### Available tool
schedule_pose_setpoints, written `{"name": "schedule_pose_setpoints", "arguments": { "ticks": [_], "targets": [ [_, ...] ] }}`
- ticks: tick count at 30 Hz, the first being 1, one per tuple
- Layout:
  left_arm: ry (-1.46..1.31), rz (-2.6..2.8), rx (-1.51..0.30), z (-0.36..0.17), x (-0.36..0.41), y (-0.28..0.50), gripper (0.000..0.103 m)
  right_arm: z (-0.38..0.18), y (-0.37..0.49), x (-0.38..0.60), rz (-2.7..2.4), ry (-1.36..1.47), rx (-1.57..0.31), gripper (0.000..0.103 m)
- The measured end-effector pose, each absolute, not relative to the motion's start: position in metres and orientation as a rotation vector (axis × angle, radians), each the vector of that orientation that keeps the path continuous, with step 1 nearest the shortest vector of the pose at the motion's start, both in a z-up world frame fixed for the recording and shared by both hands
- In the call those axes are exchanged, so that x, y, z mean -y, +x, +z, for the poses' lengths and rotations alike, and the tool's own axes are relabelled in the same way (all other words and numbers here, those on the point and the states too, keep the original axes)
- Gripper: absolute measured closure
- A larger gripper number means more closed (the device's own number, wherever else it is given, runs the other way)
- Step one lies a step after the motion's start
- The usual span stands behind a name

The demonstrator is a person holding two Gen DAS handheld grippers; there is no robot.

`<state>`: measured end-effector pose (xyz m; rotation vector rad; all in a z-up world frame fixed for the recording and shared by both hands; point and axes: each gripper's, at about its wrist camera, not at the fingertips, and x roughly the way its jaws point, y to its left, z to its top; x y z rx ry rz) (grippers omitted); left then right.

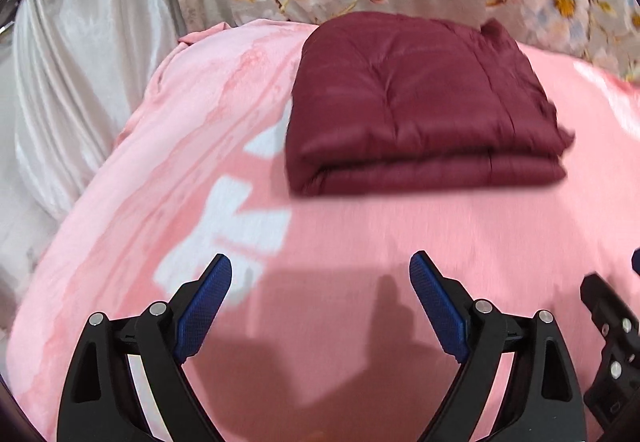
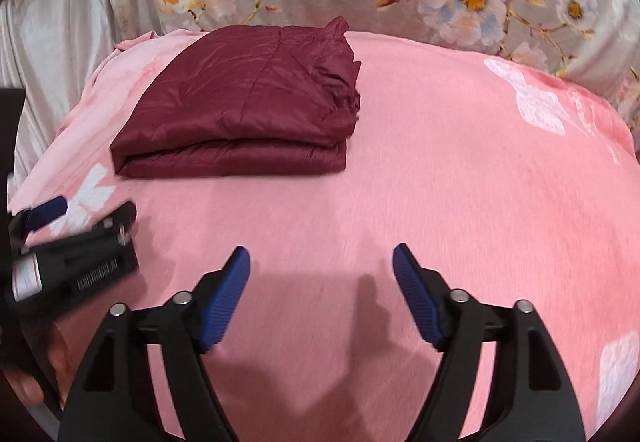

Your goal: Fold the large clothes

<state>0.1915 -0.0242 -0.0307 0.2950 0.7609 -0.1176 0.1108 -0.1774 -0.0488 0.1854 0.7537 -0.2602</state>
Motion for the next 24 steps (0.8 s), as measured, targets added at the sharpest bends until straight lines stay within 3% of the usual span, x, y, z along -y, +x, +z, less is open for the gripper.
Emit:
{"name": "schedule_pose_setpoints", "arguments": {
  "ticks": [3,6,24],
  "targets": [
    [0.284,-0.128,-0.778,-0.032,0.015,0.173,0.015,-0.05,0.099,0.171,-0.269,0.193,-0.761,0.03],
    [0.284,-0.122,-0.805,-0.038,0.009,0.158,0.015,-0.05,0.086,0.164,-0.287,0.192,-0.752,0.022],
    [0.335,-0.093,-0.772,-0.04,0.014,0.139,0.015,-0.053,0.075,0.149,-0.311,0.132,-0.776,0.022]
  ]
}}
